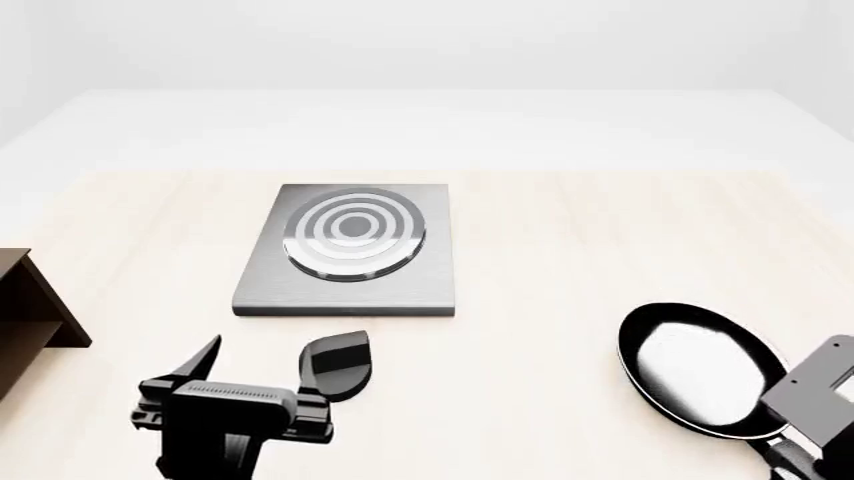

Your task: Turn on the stove and put the frying pan on it.

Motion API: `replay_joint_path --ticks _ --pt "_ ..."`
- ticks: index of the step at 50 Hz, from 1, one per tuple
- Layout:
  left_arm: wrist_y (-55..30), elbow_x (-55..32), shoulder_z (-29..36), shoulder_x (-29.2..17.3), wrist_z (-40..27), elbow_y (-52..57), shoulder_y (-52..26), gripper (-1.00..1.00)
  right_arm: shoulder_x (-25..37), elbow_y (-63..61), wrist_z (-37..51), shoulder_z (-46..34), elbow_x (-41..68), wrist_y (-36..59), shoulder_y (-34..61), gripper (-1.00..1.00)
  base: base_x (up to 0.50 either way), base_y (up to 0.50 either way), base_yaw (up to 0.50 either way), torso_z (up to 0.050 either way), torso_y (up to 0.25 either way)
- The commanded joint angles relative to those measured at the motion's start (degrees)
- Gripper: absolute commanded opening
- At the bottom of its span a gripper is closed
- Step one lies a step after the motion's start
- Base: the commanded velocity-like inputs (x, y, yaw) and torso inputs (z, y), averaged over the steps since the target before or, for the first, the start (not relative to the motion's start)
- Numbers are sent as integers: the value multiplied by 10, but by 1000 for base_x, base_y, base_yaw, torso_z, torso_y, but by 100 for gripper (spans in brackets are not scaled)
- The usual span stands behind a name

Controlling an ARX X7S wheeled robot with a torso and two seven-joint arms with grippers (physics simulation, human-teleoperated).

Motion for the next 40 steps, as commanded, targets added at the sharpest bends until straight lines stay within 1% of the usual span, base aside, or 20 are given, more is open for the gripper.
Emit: replay_joint_path --ticks 1,6,11,16,26,40 --pt "-2 -1 -1 -2 -4 1 -2 100 -14 32 10 -7 -5 -32 -25 100 0 0 0 0 0" --pt "-2 -1 0 -2 -5 1 -2 100 -13 40 11 -16 -13 -44 -39 100 0 0 0 0 0" --pt "1 -1 2 -3 -5 -1 -2 100 -28 63 27 -34 -59 -38 -38 100 0 0 0 0 0" --pt "-1 -2 3 -3 -6 -2 -3 100 -32 75 27 -20 -37 -56 -44 100 0 0 0 0 0" --pt "-2 -2 4 -5 -9 0 -4 100 -37 92 32 -26 -46 -76 -57 100 0 0 0 0 0" --pt "-2 -3 5 -7 -12 -2 -5 100 -73 138 10 -45 -72 -99 -62 100 5 -1 2 -1 0"
